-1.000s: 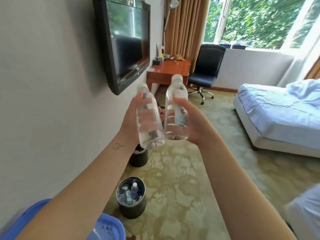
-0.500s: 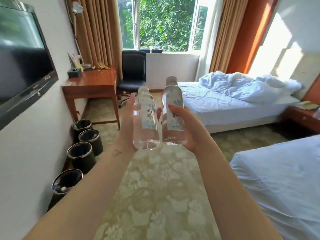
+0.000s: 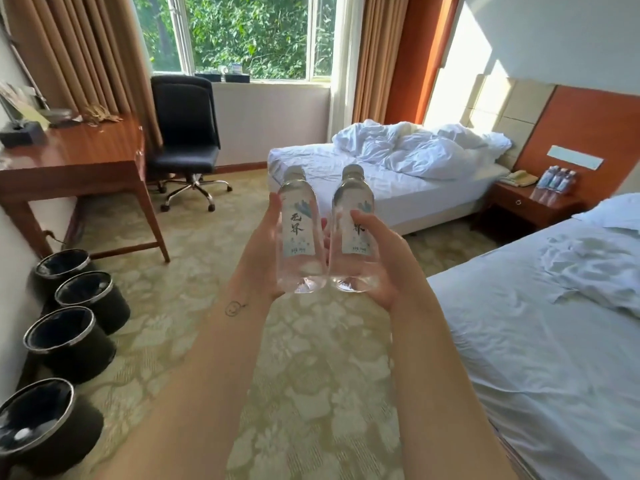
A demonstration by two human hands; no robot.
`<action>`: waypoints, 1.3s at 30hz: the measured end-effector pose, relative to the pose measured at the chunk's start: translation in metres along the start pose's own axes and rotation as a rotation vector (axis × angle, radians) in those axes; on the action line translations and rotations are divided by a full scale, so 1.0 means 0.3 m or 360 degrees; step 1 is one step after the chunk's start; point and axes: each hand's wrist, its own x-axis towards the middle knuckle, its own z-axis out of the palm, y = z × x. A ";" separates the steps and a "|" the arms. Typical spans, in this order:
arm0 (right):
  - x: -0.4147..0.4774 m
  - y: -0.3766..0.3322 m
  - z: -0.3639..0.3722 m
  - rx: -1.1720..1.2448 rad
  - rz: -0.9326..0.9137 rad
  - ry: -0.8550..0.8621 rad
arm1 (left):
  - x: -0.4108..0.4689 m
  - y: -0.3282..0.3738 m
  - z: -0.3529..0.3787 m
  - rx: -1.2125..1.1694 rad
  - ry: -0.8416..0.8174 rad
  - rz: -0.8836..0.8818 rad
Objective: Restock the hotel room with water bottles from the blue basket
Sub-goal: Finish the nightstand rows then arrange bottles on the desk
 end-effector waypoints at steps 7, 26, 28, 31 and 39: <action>0.163 0.028 -0.044 -0.0196 -0.0234 0.0170 | 0.161 0.021 -0.106 0.0009 -0.0122 -0.0125; 0.647 0.051 0.059 0.0037 -0.0499 0.0470 | 0.684 0.312 -0.375 0.0437 -0.0190 -0.0070; 0.675 0.038 0.031 0.0024 -0.0502 0.0564 | 0.736 0.304 -0.382 0.0469 -0.0127 -0.0129; 0.724 0.003 -0.018 -0.0027 -0.0516 0.0680 | 0.820 0.297 -0.371 0.0391 -0.0123 -0.0235; 0.931 -0.180 -0.242 0.0074 -0.0507 0.0818 | 1.180 0.260 -0.284 0.0226 -0.0160 -0.0283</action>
